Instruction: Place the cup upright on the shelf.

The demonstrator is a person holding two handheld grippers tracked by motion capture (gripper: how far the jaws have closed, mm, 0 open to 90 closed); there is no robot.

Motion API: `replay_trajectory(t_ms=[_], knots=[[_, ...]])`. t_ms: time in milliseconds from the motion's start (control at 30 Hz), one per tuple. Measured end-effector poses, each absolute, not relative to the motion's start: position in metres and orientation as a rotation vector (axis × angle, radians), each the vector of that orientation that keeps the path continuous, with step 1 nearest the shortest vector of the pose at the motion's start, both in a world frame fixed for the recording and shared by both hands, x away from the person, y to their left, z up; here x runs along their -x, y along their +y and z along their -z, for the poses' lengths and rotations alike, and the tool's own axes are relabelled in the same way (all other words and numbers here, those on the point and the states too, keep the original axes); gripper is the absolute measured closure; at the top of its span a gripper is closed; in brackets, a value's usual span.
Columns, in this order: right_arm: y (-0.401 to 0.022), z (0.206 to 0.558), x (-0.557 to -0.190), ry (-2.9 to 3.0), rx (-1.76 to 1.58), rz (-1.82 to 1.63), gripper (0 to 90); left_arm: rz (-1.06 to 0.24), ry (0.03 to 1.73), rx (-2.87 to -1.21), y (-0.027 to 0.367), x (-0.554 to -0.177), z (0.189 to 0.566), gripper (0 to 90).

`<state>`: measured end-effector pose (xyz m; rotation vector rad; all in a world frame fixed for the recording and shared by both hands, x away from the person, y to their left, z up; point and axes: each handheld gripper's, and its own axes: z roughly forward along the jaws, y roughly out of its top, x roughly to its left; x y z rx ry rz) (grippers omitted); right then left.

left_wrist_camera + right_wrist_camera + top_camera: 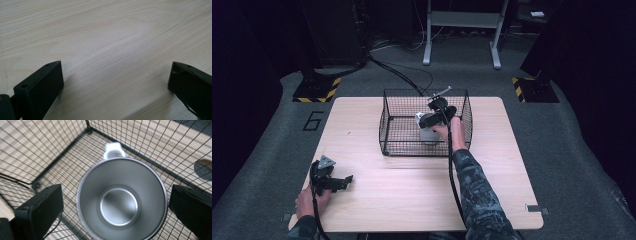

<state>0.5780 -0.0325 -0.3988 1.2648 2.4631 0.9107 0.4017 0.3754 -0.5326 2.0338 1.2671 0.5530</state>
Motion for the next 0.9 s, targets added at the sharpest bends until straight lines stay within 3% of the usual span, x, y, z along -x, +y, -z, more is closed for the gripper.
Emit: replay_trajectory(t_ms=[533, 900], knots=[[-0.047, 0.349, -0.519, 2.43, -1.086, -1.016, 0.0, -0.553, 1.267, -2.032, 0.375, -0.402, 0.533, 0.1], [-0.077, 0.339, -0.468, 2.367, -1.03, -1.054, 0.0, -0.553, 1.267, -2.032, 0.375, -0.402, 0.533, 0.1]])
